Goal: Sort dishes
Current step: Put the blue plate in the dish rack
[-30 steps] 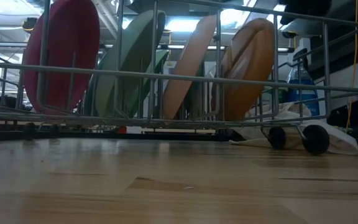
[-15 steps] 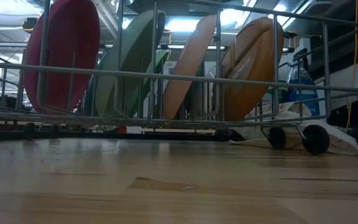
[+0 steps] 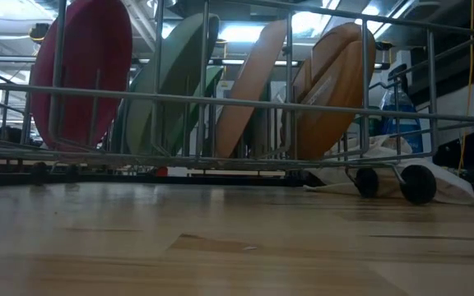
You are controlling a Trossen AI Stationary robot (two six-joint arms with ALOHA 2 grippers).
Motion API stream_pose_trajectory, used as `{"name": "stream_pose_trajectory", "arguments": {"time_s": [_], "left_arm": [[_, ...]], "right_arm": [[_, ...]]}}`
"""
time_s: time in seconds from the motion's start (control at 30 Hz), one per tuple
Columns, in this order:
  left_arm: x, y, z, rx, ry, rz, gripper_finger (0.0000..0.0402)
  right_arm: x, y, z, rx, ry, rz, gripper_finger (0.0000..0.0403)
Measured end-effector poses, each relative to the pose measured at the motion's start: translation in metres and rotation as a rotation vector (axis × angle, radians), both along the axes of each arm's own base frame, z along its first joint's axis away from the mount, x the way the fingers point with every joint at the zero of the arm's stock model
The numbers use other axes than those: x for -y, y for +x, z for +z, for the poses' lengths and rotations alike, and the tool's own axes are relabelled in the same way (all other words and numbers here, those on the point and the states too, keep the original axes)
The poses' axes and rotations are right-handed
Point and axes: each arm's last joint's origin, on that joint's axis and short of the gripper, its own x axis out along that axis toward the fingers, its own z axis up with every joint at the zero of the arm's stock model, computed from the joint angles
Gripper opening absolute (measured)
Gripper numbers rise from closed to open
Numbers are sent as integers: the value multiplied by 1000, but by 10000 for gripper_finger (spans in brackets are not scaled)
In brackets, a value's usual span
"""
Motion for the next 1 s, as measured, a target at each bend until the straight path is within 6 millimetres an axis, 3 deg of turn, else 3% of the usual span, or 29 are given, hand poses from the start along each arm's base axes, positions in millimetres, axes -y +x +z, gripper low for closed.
{"name": "stream_pose_trajectory", "arguments": {"time_s": [0.33, 1.0], "left_arm": [[0, 0, 0, 0, 0, 0, 184], [0, 0, 0, -2, 2, 0, 184]], "right_arm": [[-14, -14, 0, -18, 58, -21, 170], [-22, -3, 10, 146, 142, -57, 170]]}}
